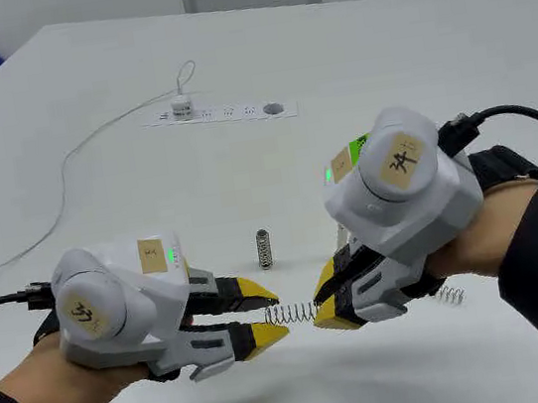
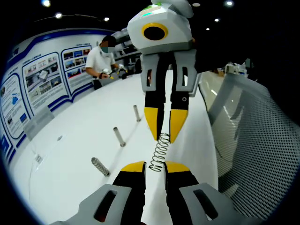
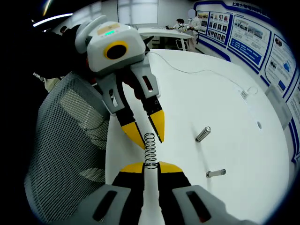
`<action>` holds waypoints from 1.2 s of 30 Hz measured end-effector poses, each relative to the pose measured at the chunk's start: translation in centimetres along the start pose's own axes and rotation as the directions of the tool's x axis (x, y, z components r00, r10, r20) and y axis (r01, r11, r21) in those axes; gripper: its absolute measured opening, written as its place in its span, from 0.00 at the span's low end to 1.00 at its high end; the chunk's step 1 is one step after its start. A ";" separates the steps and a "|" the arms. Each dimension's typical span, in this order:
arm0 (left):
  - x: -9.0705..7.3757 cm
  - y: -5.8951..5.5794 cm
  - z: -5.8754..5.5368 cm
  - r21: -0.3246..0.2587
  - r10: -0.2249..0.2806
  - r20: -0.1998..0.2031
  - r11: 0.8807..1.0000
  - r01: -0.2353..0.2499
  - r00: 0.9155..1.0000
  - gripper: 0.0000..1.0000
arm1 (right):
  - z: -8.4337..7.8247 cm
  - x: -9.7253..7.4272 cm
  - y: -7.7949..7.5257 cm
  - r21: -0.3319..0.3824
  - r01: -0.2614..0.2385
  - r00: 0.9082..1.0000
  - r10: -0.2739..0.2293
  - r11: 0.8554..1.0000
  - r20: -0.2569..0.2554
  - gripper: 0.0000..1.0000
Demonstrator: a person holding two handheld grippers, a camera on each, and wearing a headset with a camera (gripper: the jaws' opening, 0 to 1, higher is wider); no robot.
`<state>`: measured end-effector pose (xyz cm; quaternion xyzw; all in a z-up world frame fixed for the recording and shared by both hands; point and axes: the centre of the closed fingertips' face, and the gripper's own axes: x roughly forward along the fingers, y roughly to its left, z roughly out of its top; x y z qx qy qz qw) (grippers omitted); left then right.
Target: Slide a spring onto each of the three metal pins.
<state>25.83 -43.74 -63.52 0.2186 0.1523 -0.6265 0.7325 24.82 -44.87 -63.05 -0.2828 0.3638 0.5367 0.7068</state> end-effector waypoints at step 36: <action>0.4 -0.1 1.0 -0.005 0.000 0.024 1.000 0.001 1.000 0.12 | 6.0 -1.4 0.1 -0.037 0.076 0.975 -0.067 0.996 0.210 0.11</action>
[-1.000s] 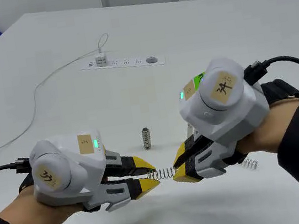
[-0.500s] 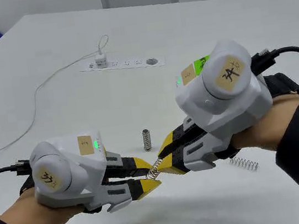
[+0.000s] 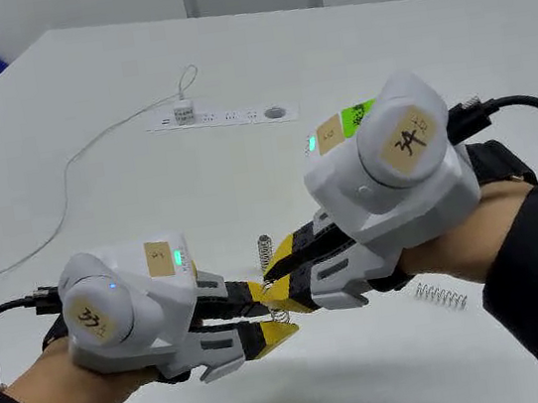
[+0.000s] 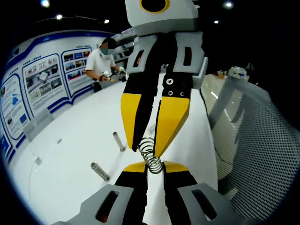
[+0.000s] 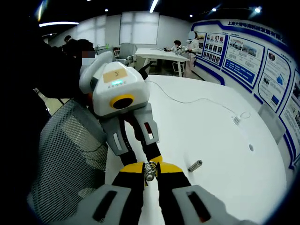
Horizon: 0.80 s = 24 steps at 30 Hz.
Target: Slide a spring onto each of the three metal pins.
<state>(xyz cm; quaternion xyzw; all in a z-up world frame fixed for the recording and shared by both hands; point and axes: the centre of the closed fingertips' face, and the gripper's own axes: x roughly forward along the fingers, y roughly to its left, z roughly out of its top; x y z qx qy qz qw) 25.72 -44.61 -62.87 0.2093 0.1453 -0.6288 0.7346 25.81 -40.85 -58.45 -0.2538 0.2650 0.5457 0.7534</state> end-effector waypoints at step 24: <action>-2.2 1.8 -0.1 -0.180 0.081 0.055 0.981 -0.070 0.995 0.41 | -1.1 -3.0 -4.8 0.068 0.127 0.992 -0.128 0.990 0.016 0.11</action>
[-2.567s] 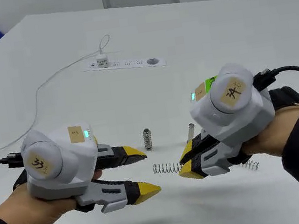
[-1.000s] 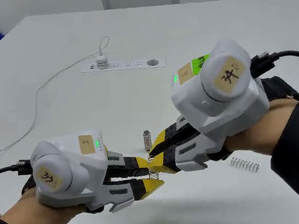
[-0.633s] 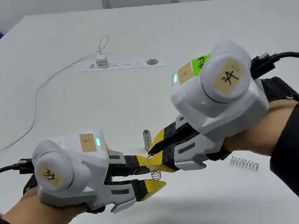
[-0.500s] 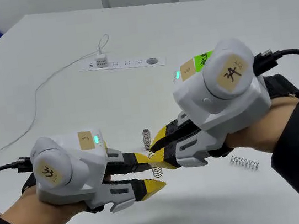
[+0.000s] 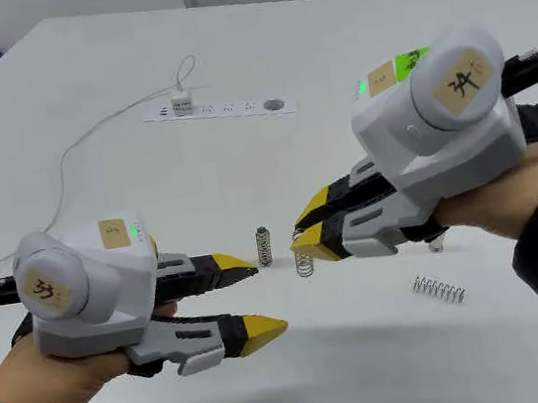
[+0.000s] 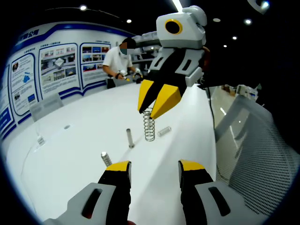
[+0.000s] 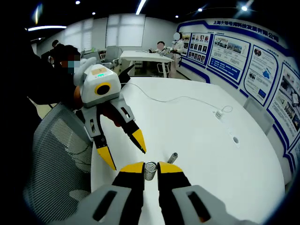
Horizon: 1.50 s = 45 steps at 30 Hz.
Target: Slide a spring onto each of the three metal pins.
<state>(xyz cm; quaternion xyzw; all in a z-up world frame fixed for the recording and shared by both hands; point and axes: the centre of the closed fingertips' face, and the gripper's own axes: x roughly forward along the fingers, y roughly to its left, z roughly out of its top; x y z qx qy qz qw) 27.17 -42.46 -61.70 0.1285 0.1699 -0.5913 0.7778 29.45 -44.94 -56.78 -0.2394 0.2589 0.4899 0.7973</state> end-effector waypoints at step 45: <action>-1.0 0.8 -0.8 -0.111 0.064 0.015 0.992 -0.062 0.998 0.54 | -5.0 0.8 -9.2 0.177 0.252 0.967 -0.253 0.951 -0.022 0.11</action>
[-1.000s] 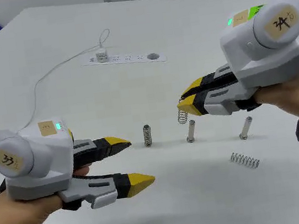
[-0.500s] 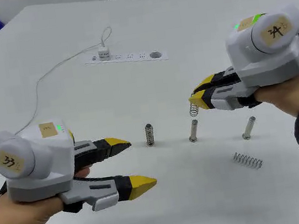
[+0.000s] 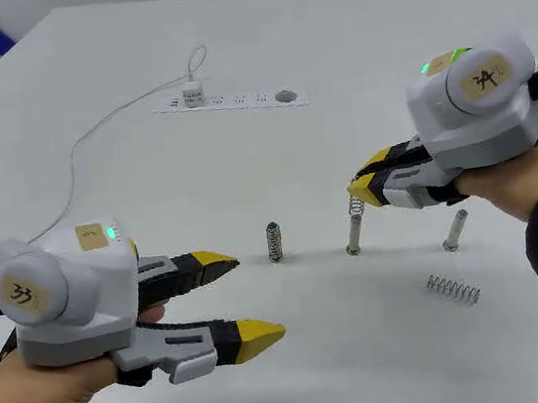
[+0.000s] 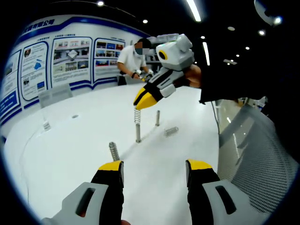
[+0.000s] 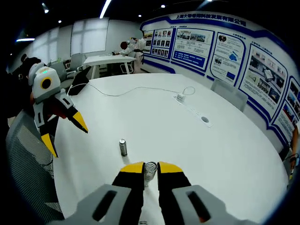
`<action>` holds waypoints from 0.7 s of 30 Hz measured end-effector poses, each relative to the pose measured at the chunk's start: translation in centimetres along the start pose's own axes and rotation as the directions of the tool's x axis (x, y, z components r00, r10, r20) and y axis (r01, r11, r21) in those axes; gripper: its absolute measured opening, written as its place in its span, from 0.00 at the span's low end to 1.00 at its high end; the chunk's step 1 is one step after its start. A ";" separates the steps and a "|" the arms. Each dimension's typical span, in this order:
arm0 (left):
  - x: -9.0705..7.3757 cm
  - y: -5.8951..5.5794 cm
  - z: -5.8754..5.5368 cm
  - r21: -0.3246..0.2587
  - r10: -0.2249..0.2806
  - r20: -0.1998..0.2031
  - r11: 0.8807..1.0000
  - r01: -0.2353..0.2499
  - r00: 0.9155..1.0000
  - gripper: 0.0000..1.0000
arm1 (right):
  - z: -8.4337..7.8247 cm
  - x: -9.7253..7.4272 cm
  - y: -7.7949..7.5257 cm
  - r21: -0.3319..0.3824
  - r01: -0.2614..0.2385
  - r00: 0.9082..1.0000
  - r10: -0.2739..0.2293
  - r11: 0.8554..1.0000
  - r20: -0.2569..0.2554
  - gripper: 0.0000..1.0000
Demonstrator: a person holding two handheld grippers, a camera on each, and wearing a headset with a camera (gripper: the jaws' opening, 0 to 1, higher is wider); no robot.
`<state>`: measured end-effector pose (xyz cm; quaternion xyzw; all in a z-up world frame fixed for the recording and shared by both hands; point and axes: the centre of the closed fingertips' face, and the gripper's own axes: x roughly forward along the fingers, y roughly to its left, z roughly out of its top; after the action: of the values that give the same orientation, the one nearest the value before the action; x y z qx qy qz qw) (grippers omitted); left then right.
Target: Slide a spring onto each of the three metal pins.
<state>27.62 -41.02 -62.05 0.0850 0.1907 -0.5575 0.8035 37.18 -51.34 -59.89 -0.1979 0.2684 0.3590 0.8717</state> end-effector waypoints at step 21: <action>-0.1 0.1 -0.3 0.002 0.005 -0.012 1.000 -0.005 1.000 0.53 | -3.0 2.2 0.3 0.062 -0.003 1.000 0.005 0.998 -0.027 0.11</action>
<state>27.59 -40.75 -62.28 0.0895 0.1950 -0.5551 0.8036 37.34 -51.59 -63.60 -0.1752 0.2914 0.3496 0.8730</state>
